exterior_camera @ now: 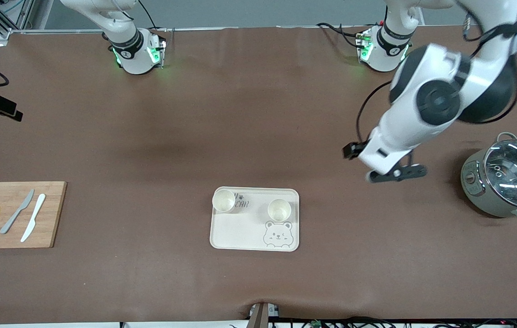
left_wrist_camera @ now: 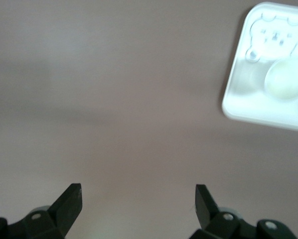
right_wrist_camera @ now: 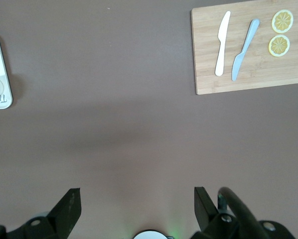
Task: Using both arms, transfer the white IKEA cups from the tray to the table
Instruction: 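Reach the left gripper down to the cup nearest the bear face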
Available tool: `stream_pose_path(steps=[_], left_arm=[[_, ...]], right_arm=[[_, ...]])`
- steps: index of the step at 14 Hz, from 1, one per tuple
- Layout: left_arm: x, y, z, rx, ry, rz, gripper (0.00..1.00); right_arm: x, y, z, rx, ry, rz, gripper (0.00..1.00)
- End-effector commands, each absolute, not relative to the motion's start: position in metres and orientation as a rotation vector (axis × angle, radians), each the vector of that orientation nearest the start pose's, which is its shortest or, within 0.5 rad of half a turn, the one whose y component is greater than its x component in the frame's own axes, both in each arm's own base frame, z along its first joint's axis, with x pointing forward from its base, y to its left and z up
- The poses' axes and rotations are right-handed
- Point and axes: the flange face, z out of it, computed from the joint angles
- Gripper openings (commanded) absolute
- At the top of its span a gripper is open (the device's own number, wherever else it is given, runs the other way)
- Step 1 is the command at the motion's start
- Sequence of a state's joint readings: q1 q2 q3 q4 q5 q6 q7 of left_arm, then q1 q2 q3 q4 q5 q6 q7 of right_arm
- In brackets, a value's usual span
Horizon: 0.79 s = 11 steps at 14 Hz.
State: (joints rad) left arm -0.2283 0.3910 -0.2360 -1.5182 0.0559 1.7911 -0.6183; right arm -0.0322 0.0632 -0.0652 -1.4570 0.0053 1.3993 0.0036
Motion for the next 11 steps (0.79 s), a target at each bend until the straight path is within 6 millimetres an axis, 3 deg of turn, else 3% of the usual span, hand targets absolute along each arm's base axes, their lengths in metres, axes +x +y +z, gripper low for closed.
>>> stream_pose_path(steps=[1,4,6,8,10,11], left_arm=[[0.623,-0.298,0.395,-3.116,-0.406,0.068,1.00],[0.639,-0.342,0.363,-3.176,-0.626,-0.049,1.00],[0.645,-0.376,0.333,-3.210,-0.710,-0.081,1.00],[0.648,-0.392,0.314,-3.256,-0.789,-0.151,1.00],[0.642,-0.406,0.292,-3.270,-0.787,-0.147,0.88],[0.640,-0.406,0.278,-3.262,-0.781,-0.121,0.75]], right_arm=[[0.564,-0.054,0.616,-3.118,0.149,0.224,1.00],[0.569,-0.045,0.599,-3.081,0.176,0.275,1.00],[0.574,-0.032,0.584,-3.002,0.339,0.307,1.00],[0.579,-0.017,0.574,-2.983,0.385,0.288,1.00],[0.584,0.004,0.560,-2.976,0.446,0.267,1.00],[0.586,0.016,0.556,-2.955,0.523,0.255,1.00]])
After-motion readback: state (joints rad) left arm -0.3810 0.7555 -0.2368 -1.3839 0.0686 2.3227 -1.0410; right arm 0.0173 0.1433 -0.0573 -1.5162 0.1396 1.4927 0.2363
